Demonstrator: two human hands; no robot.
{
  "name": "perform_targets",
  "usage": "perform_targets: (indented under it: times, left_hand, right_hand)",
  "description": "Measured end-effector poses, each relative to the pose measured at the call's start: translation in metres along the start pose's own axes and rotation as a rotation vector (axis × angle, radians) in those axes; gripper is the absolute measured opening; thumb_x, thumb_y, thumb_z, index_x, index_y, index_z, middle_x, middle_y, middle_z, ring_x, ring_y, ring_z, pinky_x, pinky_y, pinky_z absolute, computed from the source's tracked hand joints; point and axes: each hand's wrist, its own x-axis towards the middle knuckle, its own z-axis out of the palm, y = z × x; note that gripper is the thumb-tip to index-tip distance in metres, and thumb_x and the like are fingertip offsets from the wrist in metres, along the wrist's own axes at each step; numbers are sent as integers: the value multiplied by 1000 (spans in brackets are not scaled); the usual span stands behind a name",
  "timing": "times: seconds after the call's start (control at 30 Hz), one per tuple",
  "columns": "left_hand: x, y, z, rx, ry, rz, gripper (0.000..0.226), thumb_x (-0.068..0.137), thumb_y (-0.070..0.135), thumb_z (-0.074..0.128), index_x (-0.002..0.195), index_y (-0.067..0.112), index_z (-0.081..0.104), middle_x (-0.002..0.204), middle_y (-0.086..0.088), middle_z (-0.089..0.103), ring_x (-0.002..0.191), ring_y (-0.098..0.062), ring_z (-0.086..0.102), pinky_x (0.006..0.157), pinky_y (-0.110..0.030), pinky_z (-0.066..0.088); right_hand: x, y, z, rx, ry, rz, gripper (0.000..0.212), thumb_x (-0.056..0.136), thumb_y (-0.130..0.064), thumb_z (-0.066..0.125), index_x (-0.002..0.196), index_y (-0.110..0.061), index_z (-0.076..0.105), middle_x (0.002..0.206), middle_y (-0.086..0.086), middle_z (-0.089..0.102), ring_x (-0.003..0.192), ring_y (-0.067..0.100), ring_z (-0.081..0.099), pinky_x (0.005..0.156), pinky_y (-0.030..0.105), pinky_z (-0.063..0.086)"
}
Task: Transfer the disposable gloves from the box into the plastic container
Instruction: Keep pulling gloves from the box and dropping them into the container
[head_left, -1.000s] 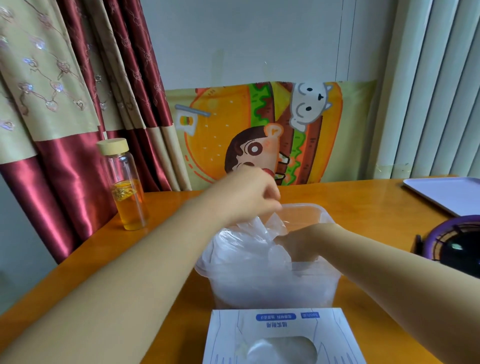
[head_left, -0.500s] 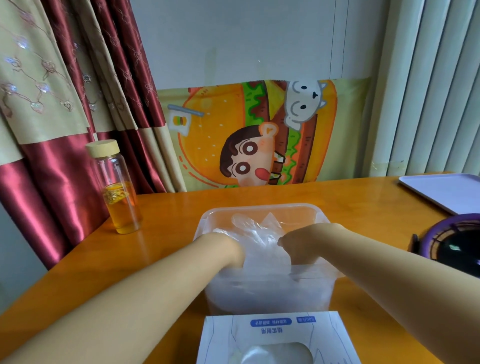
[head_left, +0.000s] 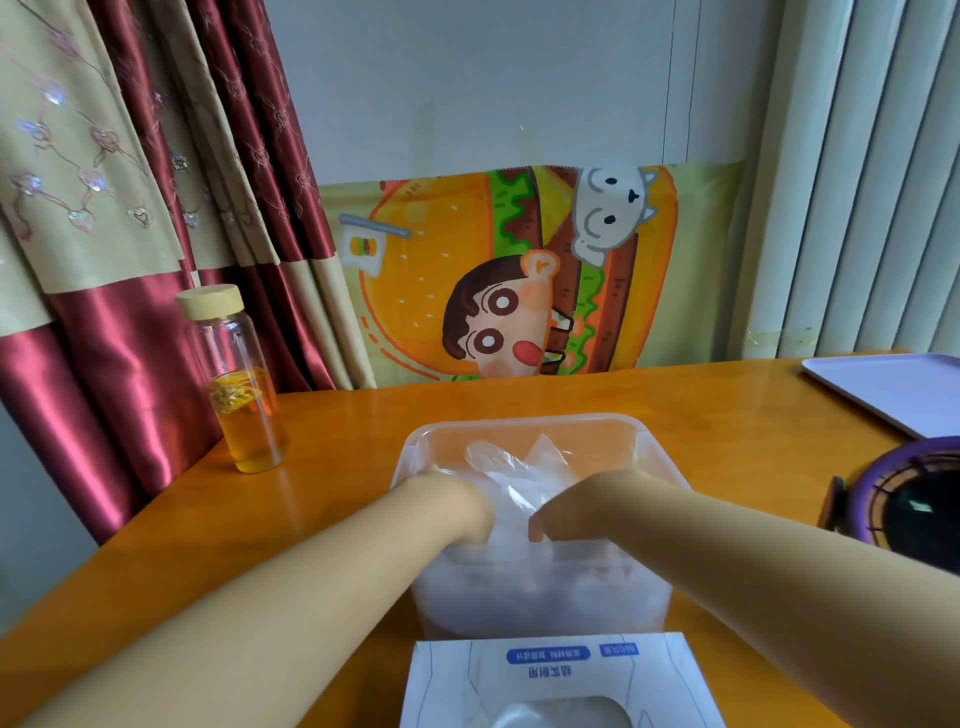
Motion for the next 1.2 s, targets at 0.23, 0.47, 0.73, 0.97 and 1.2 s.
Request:
perform_targets:
  times: [0.23,0.47,0.73,0.97,1.2]
  left_hand:
    - [-45,-54,-15,-17,195,23,57,89,68,42,114,24,69,104,5,58,126,-22,35,114,-46,17]
    - [-56,-33,-17,-449,645,375,29,95,40,53,117,28,67,119,9,62,104,-9,54,93,-30,45]
    - [-19,-11,-2,-228,63,269,35,96,27,51,128,16,61,125,-3,60,100,-21,53,83,-28,44]
    - [-16,-5,1,-107,-29,179,35,96,26,53,123,6,61,102,-5,51,90,-23,46,75,-28,40]
    - [-31,-25,-6,-370,59,136,58,97,55,36,136,15,53,135,-6,54,124,-25,49,101,-33,38]
  right_hand:
    - [8,-1,1,-10,-31,24,54,99,-34,43,147,-19,28,150,9,30,132,29,36,110,39,31]
    - [15,-2,2,12,-82,76,61,90,-47,54,143,-20,36,141,7,41,123,29,48,107,43,36]
    - [12,5,6,75,-34,95,48,95,-34,46,141,-22,39,142,5,41,121,30,52,101,39,43]
    - [-24,21,-4,69,213,-55,56,87,-45,62,135,-19,49,127,2,58,108,22,60,96,30,48]
    - [-69,34,-14,177,502,-104,35,91,-36,59,122,-21,62,119,-6,65,104,13,61,94,26,48]
